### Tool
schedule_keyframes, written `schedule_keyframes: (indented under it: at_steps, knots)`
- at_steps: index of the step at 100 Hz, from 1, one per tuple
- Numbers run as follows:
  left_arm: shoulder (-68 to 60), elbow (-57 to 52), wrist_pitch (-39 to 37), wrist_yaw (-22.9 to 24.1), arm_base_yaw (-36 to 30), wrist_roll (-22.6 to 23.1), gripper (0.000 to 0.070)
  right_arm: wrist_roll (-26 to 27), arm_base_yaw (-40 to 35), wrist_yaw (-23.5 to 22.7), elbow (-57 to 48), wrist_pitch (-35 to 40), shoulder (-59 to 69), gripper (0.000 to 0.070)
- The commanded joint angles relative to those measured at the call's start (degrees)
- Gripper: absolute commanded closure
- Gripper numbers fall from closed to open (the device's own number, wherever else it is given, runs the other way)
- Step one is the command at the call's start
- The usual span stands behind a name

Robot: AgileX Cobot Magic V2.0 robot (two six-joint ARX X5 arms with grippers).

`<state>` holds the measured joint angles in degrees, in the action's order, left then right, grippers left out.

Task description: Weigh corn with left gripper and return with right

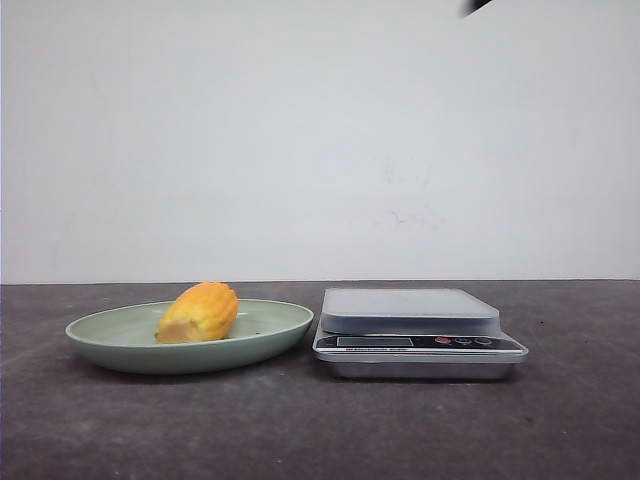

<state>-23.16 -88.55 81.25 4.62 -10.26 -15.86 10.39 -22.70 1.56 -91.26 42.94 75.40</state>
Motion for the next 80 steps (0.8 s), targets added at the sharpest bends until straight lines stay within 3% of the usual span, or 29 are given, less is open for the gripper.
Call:
schedule_keyframes:
  at_steps: [1, 20, 46, 73, 80]
  knots:
    - [0.0, -0.9, 1.5, 0.1, -0.1, 0.5, 0.0143, -3.9, 3.6, 0.0, -1.0, 2.3, -4.1, 0.0047]
    - [0.0, -0.9, 1.5, 0.1, -0.1, 1.3, 0.0143, -6.1, 10.6, 0.0, -1.0, 9.6, -16.7, 0.0047]
    - [0.0, -0.6, 1.4, 0.1, -0.1, 1.7, 0.0143, 0.2, 10.9, -0.1, -0.9, 23.2, -32.1, 0.0048]
    - [0.0, 0.4, 0.7, 0.0, -0.2, 2.5, 0.0144, 0.5, 11.0, 1.9, -0.9, 35.8, -46.2, 0.0049]
    - [0.0, 1.2, 0.1, 0.0, -0.2, 2.5, 0.0152, 0.8, 11.4, 1.3, -0.9, 36.7, -49.0, 0.0095]
